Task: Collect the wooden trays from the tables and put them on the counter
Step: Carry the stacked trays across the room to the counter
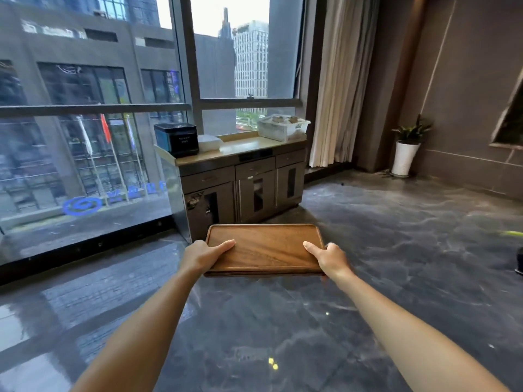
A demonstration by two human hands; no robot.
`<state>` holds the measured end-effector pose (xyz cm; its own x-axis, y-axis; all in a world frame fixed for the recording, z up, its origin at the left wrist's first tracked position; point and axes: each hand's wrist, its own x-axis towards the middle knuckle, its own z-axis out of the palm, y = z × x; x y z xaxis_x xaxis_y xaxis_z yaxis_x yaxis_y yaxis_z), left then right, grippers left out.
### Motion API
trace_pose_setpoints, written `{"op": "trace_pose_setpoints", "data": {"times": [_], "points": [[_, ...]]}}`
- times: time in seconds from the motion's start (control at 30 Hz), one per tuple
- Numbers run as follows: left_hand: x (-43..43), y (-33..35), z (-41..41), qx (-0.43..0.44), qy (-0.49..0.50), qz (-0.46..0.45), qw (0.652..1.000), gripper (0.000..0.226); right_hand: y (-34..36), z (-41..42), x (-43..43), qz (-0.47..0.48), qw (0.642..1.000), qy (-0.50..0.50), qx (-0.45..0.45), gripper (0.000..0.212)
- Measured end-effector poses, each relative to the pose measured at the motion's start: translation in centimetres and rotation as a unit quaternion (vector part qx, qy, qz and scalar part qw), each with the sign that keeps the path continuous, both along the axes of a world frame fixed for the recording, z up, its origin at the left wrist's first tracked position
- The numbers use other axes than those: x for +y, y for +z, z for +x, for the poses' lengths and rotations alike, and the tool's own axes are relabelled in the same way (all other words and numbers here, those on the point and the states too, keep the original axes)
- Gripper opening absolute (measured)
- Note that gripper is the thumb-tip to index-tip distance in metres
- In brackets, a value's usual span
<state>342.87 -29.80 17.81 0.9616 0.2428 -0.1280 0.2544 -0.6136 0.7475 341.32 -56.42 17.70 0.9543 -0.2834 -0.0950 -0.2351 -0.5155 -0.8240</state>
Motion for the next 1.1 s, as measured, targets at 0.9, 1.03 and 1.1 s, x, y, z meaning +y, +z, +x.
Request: {"op": "trace_pose_setpoints", "data": {"times": [0.9, 1.03, 1.1], "points": [[-6.5, -3.3, 78.1, 0.031, 0.031, 0.038, 0.998, 0.054, -4.4, 80.8, -6.3, 0.011, 0.999, 0.036, 0.02, 0.059], [-8.3, -3.7, 89.5, 0.033, 0.053, 0.042, 0.997, 0.062, -4.7, 93.2, -8.3, 0.004, 0.997, 0.072, 0.023, 0.057], [-9.0, -3.2, 94.8, 0.029, 0.068, 0.04, 0.997, 0.067, -3.9, 99.5, -8.9, -0.001, 0.996, 0.089, 0.018, 0.057]]}}
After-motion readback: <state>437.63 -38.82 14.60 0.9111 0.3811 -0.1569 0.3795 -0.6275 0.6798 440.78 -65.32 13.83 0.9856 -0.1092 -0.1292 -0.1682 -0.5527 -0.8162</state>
